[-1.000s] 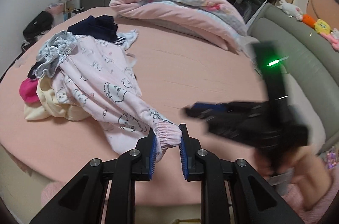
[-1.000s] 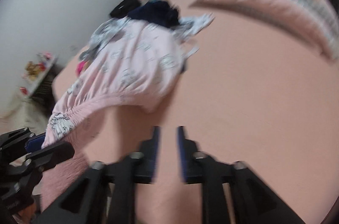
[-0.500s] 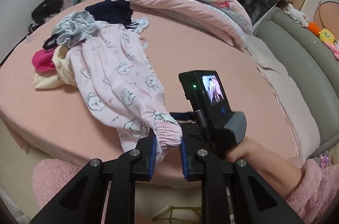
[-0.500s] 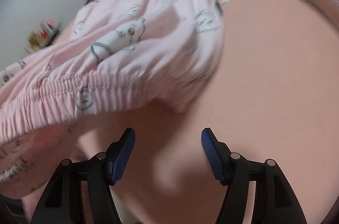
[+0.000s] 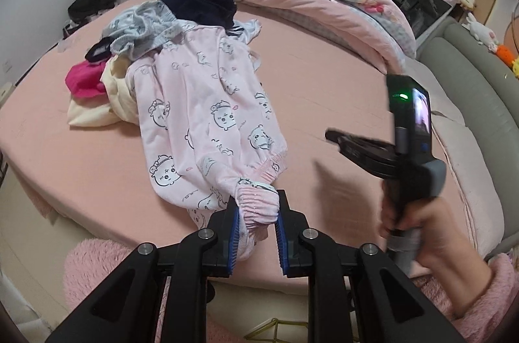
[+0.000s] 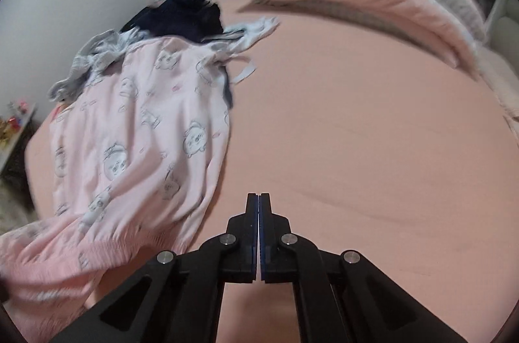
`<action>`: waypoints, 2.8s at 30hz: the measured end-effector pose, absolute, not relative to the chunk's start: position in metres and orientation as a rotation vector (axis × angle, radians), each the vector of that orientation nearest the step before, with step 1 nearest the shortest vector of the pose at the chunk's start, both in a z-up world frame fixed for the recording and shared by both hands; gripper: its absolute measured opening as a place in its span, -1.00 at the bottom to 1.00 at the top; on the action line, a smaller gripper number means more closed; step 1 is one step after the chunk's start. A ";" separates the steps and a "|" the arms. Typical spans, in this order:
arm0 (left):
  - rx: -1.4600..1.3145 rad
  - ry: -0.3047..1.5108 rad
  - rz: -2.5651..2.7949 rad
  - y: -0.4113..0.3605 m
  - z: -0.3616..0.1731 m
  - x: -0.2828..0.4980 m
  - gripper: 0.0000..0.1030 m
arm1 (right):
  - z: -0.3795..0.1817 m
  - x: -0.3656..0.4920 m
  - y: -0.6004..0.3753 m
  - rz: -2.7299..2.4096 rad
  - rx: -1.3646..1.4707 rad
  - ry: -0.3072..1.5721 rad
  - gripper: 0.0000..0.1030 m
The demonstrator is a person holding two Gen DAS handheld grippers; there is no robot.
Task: Fold clothes
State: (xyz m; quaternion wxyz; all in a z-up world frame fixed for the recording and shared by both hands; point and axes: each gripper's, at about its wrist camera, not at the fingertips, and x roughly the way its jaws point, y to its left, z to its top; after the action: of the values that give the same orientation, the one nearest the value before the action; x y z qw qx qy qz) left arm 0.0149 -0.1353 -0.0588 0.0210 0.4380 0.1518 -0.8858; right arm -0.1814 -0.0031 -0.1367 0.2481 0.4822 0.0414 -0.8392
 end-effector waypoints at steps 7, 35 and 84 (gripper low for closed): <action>1.290 0.541 -2.700 -0.163 -0.053 0.011 -0.67 | -0.179 -0.168 -0.030 -2.081 1.442 0.221 -0.08; 1.485 0.421 -2.888 -0.082 -0.059 -0.022 -0.67 | -0.066 -0.118 0.109 -2.680 1.082 0.060 -0.71; 1.742 0.169 -2.780 0.025 -0.111 -0.019 -0.64 | -0.208 -0.031 0.195 -2.432 1.658 0.289 0.07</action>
State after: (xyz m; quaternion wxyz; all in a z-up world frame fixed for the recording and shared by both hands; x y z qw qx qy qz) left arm -0.0192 0.0252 -0.1107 -0.0715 0.5288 0.0512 -0.8442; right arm -0.0315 0.1951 -0.2083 0.0920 0.5581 0.0972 -0.8189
